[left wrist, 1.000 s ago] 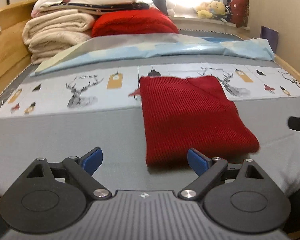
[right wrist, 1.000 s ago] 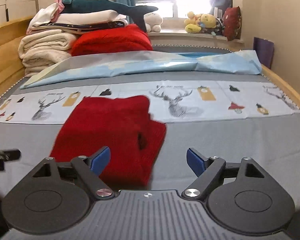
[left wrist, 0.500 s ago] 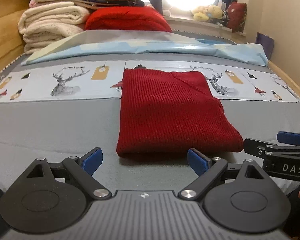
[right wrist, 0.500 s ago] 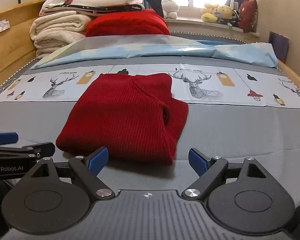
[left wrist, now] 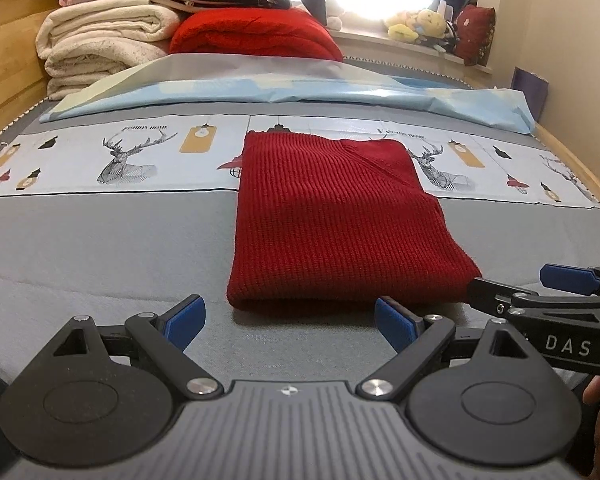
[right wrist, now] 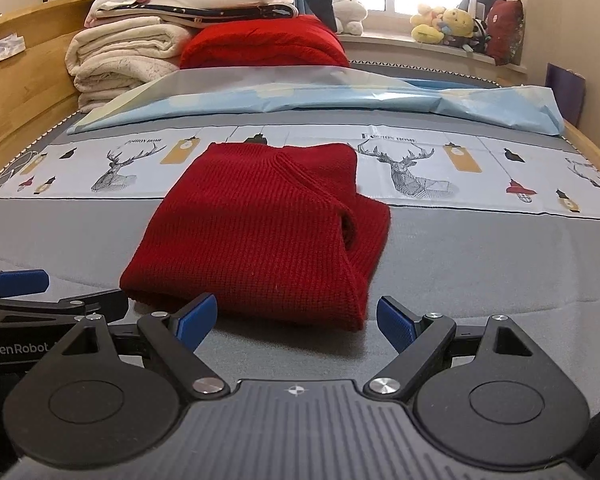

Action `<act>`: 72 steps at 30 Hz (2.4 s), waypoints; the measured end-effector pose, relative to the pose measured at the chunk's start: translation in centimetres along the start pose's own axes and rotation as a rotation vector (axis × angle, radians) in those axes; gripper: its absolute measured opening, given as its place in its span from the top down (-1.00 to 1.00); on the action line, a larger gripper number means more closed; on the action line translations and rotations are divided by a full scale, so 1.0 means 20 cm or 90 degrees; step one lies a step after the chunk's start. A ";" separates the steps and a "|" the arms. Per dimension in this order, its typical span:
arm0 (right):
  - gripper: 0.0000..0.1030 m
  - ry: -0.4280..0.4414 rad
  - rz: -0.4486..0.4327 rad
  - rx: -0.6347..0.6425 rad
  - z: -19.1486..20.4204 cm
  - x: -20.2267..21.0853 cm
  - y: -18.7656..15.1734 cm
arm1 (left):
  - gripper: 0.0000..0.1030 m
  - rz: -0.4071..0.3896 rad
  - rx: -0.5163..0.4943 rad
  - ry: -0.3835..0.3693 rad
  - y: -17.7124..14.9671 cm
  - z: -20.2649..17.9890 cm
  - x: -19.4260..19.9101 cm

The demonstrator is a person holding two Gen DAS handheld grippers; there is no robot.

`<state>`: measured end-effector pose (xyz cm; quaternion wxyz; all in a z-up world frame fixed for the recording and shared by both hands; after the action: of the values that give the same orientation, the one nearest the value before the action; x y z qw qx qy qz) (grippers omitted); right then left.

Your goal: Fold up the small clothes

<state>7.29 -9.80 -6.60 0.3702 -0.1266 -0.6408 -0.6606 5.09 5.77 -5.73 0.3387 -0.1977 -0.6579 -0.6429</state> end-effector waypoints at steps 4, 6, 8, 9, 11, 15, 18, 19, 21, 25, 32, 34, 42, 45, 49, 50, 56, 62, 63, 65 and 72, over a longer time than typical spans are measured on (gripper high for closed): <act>-0.70 -0.002 -0.001 0.001 0.00 0.00 0.00 | -0.83 0.001 0.000 -0.002 0.00 0.00 0.00; -0.70 -0.002 -0.002 0.001 0.00 0.01 0.00 | -0.83 -0.001 -0.001 -0.003 0.00 0.00 0.00; -0.70 -0.002 -0.001 0.000 0.00 0.00 0.00 | -0.83 -0.002 -0.003 -0.003 0.00 0.00 0.00; -0.70 -0.002 -0.001 -0.001 0.00 0.00 0.00 | -0.83 -0.002 -0.004 -0.002 0.00 0.00 -0.01; -0.70 -0.003 0.001 -0.002 0.01 0.00 0.00 | -0.83 -0.003 -0.004 -0.001 0.00 0.00 -0.01; -0.70 -0.004 0.002 -0.004 0.01 0.00 0.00 | -0.83 -0.002 -0.003 -0.002 -0.01 0.00 -0.01; -0.70 -0.004 0.002 -0.004 0.01 0.00 0.00 | -0.83 -0.002 -0.004 -0.003 -0.01 -0.01 -0.01; -0.70 -0.005 0.001 -0.004 0.01 0.00 0.00 | -0.83 -0.002 -0.004 -0.002 -0.01 -0.01 -0.01; -0.70 -0.005 0.002 -0.004 0.01 0.00 0.00 | -0.83 -0.001 -0.004 -0.001 -0.01 -0.01 0.00; -0.70 -0.004 0.003 -0.004 0.00 -0.01 0.00 | -0.83 0.001 -0.003 -0.003 -0.01 0.00 -0.01; -0.70 -0.006 0.004 -0.005 -0.01 -0.01 0.00 | -0.83 0.002 -0.004 -0.003 0.00 0.00 -0.02; -0.70 -0.005 0.004 -0.005 -0.01 -0.01 0.00 | -0.83 0.002 -0.004 -0.004 0.00 0.00 -0.02; -0.70 -0.005 0.005 -0.004 -0.01 -0.01 0.00 | -0.83 0.002 -0.003 -0.003 0.00 0.00 -0.02; -0.70 -0.005 0.004 -0.002 -0.01 -0.02 0.00 | -0.83 0.002 -0.003 -0.004 0.00 0.00 -0.02; -0.70 -0.008 0.005 0.000 0.00 -0.02 -0.01 | -0.83 0.002 -0.004 -0.006 -0.01 0.00 -0.02; -0.70 -0.009 0.005 -0.001 0.00 -0.02 -0.01 | -0.83 0.002 -0.004 -0.005 -0.01 0.00 -0.02; -0.70 -0.009 0.005 0.000 0.00 -0.02 -0.01 | -0.83 0.002 -0.007 -0.006 -0.01 0.01 -0.03; -0.70 -0.010 0.007 -0.002 0.01 -0.02 -0.02 | -0.83 0.002 -0.007 -0.006 -0.01 0.01 -0.03; -0.70 -0.010 0.007 -0.002 0.01 -0.02 -0.02 | -0.83 0.002 -0.008 -0.007 -0.02 0.01 -0.03; -0.70 -0.011 0.008 -0.002 0.01 -0.03 -0.02 | -0.83 0.002 -0.008 -0.007 -0.02 0.01 -0.03; -0.70 -0.010 0.010 -0.003 0.01 -0.03 -0.02 | -0.83 0.004 -0.008 -0.010 -0.03 0.01 -0.05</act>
<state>7.30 -9.50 -7.30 0.3697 -0.1377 -0.6414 -0.6580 5.28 6.13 -6.75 0.3345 -0.2069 -0.6557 -0.6444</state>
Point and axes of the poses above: each gripper's, at about its wrist camera, not at the fingertips, and x roughly against the way its jaws point, z to its left, y to its top, the point moved 7 cm from there along -x, roughly the way its jaws point, and after that the axes turned 6 degrees about y, right-handed, at the moved point
